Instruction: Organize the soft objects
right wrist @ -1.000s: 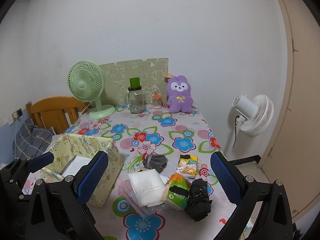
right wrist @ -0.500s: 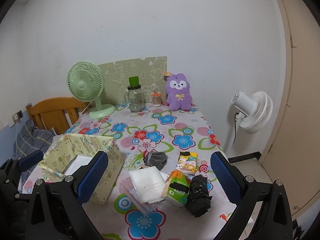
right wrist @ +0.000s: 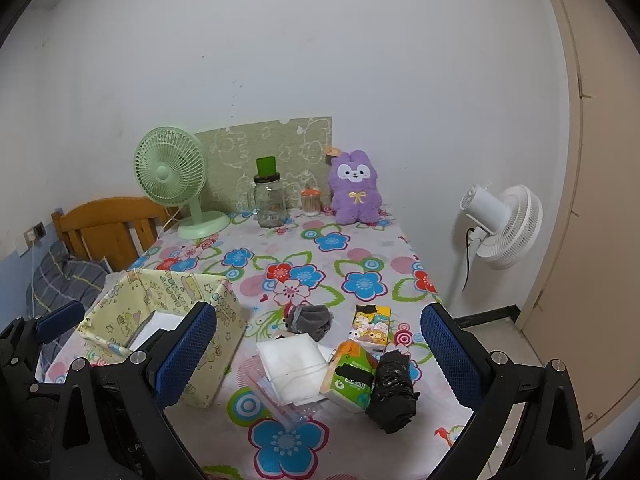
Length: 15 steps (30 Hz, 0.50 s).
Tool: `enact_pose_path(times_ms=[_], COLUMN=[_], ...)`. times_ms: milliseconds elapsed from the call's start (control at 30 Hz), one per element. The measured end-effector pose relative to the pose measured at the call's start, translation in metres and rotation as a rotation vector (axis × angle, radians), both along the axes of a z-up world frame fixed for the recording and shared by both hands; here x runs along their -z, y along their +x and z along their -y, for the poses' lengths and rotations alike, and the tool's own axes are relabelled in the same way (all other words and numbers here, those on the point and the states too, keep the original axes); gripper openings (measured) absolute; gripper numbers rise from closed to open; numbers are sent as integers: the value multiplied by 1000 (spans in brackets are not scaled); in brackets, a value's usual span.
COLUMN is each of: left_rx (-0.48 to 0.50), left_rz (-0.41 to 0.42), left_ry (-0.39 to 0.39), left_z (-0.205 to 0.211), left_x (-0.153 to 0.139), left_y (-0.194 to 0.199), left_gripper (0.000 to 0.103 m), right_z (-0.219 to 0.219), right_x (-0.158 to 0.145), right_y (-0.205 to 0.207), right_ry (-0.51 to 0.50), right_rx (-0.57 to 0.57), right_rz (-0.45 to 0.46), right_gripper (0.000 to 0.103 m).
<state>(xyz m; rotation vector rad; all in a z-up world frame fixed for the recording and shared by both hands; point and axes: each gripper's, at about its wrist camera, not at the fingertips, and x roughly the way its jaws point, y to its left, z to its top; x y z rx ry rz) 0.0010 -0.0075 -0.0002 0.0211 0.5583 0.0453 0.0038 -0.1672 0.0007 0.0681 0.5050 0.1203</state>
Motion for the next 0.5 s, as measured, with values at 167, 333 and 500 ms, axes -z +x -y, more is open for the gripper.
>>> enact_pose_path(times_ms=[167, 333, 500], left_rx=[-15, -9, -9], left_rz=[-1, 13, 19], left_ry=[-1, -4, -7], left_z=[0, 0, 1], left_x=[-1, -1, -1], left_y=[-1, -4, -5], left_gripper=[103, 103, 103], right_z=[1, 1, 3], right_x=[0, -1, -2], right_y=[0, -2, -2], right_ry=[3, 6, 16], right_rx=[8, 5, -4], right_rz=[9, 10, 3], right_gripper=[103, 103, 103])
